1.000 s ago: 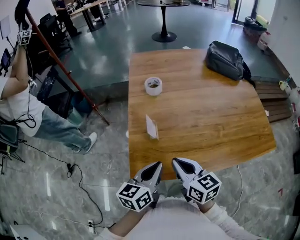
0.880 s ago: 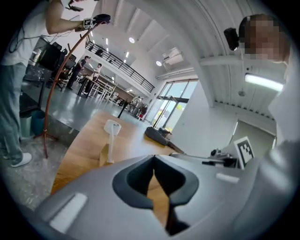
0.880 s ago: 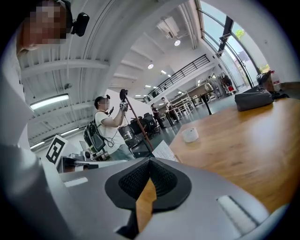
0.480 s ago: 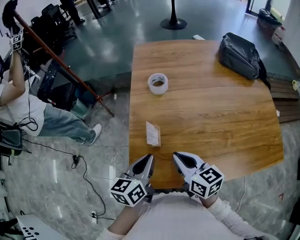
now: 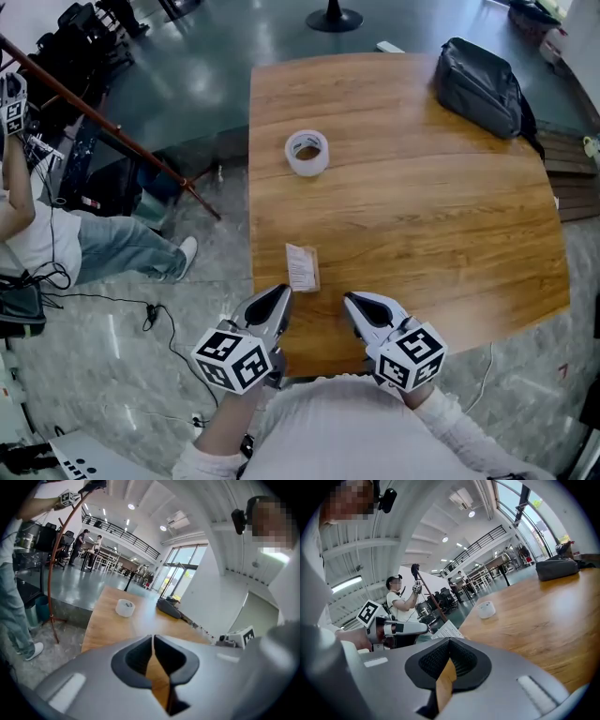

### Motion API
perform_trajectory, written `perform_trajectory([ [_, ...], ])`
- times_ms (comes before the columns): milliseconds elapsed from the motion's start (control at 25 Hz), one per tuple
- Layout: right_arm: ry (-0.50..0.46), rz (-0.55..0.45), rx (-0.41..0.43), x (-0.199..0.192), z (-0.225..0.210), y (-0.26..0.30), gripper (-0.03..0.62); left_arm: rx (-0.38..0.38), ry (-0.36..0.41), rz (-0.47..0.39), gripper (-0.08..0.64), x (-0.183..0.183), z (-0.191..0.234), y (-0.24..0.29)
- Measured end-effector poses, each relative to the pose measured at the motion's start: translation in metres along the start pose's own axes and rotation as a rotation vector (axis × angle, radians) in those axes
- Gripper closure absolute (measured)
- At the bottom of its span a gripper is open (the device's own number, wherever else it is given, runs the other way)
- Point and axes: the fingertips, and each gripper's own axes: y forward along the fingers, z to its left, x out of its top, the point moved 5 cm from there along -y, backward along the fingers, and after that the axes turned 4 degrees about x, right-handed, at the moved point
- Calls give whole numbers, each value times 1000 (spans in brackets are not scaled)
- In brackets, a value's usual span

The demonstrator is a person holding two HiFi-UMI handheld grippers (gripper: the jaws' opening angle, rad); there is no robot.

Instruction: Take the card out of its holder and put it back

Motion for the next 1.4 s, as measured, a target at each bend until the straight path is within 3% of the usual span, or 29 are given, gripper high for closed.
perform_trajectory([
  [520,38,13,-14,2,-18,17,595,-10,-18,81,426,5,16,33],
  [1400,80,3,-20,6,-36,24,595,-68,42,351,449,14,27,63],
])
